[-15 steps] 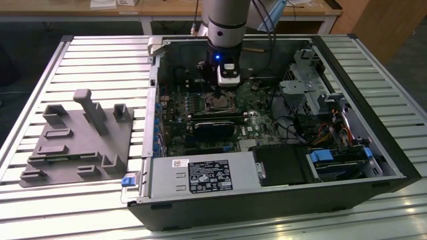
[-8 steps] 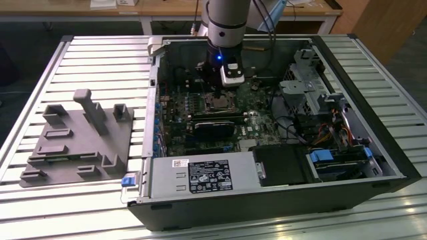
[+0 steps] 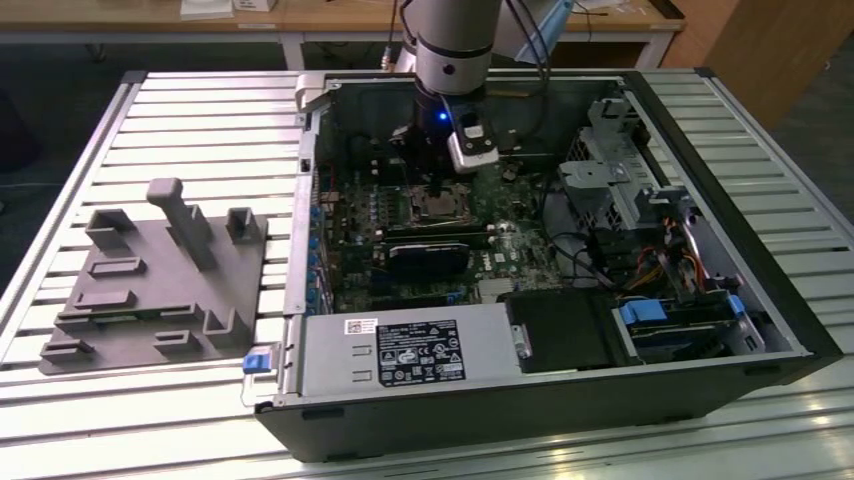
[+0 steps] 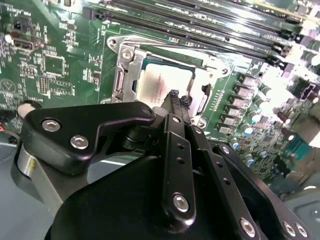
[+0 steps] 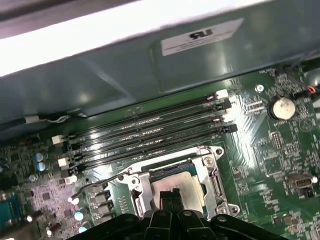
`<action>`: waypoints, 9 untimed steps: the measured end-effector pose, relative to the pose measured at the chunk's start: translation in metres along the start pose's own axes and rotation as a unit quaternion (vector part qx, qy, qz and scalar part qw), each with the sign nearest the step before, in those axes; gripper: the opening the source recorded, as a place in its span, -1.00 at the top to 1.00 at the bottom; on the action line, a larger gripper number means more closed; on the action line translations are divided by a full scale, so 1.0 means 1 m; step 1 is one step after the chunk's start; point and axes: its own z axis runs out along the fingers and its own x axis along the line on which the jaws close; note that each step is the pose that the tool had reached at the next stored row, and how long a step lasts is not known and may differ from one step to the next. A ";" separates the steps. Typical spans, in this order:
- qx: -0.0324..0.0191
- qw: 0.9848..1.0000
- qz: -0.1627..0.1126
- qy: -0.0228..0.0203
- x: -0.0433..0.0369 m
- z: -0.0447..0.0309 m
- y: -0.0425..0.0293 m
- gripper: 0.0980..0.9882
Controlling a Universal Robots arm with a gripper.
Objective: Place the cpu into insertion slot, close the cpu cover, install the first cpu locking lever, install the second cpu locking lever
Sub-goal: 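Close the cpu cover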
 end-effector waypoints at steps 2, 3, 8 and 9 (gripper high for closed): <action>-0.002 1.000 -0.008 -0.005 0.0000 0.0003 -0.0001 0.98; -0.002 1.000 -0.012 -0.009 0.0000 0.0004 -0.0001 0.98; -0.006 0.999 -0.027 -0.025 -0.0002 0.0010 -0.0009 0.98; -0.007 0.999 -0.029 -0.027 -0.0003 0.0012 -0.0014 0.98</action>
